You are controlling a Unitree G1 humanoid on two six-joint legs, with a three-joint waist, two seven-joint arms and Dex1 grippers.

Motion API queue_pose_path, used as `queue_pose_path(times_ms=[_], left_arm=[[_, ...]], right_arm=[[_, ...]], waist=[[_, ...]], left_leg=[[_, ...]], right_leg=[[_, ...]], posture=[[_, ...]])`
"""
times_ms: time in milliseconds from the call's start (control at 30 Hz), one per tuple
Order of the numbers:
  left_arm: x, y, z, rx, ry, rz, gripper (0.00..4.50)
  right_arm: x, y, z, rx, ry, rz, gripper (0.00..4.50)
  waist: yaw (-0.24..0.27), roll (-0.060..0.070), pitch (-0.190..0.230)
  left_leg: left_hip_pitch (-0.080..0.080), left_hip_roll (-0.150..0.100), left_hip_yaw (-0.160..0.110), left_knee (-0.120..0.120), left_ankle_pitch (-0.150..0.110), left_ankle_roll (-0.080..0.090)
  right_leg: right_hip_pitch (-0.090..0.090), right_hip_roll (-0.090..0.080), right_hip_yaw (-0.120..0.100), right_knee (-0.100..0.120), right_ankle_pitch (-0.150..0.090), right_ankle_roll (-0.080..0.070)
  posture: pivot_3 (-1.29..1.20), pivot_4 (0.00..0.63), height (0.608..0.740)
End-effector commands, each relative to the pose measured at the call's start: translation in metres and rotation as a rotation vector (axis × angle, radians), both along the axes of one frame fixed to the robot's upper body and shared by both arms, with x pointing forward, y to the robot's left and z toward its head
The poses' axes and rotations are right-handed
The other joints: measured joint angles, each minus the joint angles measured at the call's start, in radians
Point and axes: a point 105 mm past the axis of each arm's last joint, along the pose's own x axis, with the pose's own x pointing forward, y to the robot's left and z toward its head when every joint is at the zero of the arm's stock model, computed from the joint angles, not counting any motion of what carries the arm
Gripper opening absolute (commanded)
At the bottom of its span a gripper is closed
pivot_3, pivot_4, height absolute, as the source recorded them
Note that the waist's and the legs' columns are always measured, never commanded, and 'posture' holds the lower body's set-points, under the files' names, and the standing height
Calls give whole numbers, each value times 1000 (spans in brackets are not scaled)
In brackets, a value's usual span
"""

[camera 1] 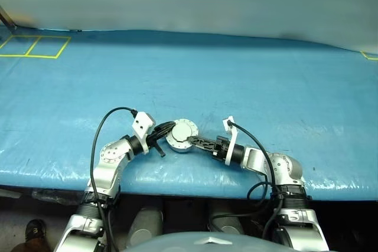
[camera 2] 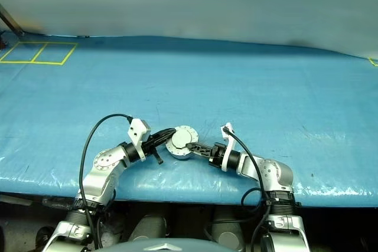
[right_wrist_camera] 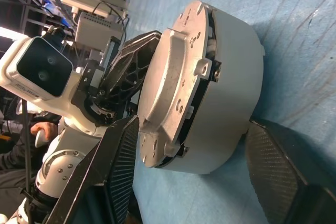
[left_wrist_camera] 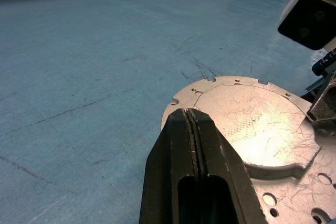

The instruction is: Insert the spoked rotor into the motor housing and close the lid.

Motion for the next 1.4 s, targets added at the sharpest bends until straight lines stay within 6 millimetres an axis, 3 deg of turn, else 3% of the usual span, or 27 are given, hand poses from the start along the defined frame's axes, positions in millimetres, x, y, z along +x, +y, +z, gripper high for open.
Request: queue_pose_path(times_ms=[33,233,433,467,600,867,967,1167,1333,1400], left_arm=[[-9,-12,-12,16,44,-53,0],[-9,-11,-12,18,44,-50,0],[-9,-11,-13,17,45,-51,0],[-9,-11,-12,16,44,-51,0],[-8,-10,-10,-1,41,-41,0],[9,5,21,-270,46,112,0],[9,8,26,-349,67,127,594],[7,12,33,-501,106,158,2567],[4,9,46,-660,130,131,4318],[2,8,50,-715,142,126,4473]], right_arm=[[-4,9,-7,16,49,23,3017],[-4,7,-4,43,54,17,1643],[-3,7,-6,39,61,9,1643],[-3,7,-6,37,65,4,1405],[-1,5,-5,53,65,-12,1375],[21,-4,17,162,25,-141,1371],[32,-10,32,211,-10,-208,1370],[49,-17,68,281,-80,-297,1370],[51,-15,87,332,-112,-305,1370],[50,-11,97,368,-130,-291,1370]], waist=[[0,0,0],[2,0,-1],[2,-1,-1],[2,-1,-1],[2,-1,-1],[1,-1,0],[1,0,1],[3,3,6],[-1,4,7],[-2,5,7]], left_leg=[[0,0,0,0,0,0],[0,0,0,0,0,0],[0,0,0,1,0,-1],[0,0,0,1,0,-1],[0,0,0,1,0,-1],[-2,0,-1,1,0,-1],[-2,0,-1,1,0,0],[-8,-2,-1,0,0,1],[-16,-3,-1,1,0,1],[-16,-2,-1,1,0,1]], right_leg=[[0,0,0,0,0,0],[0,0,0,0,0,0],[1,0,0,0,0,0],[1,0,0,0,0,0],[1,0,0,0,0,0],[-1,0,0,0,0,0],[-2,0,-1,0,0,0],[-7,-1,0,0,4,7],[-15,-1,0,0,5,7],[-15,0,0,0,5,7]], posture=[[0,150,740],[0,150,740],[0,150,740],[0,150,740],[0,150,740],[0,150,740],[0,150,740],[0,150,740],[0,150,740],[0,150,740]])
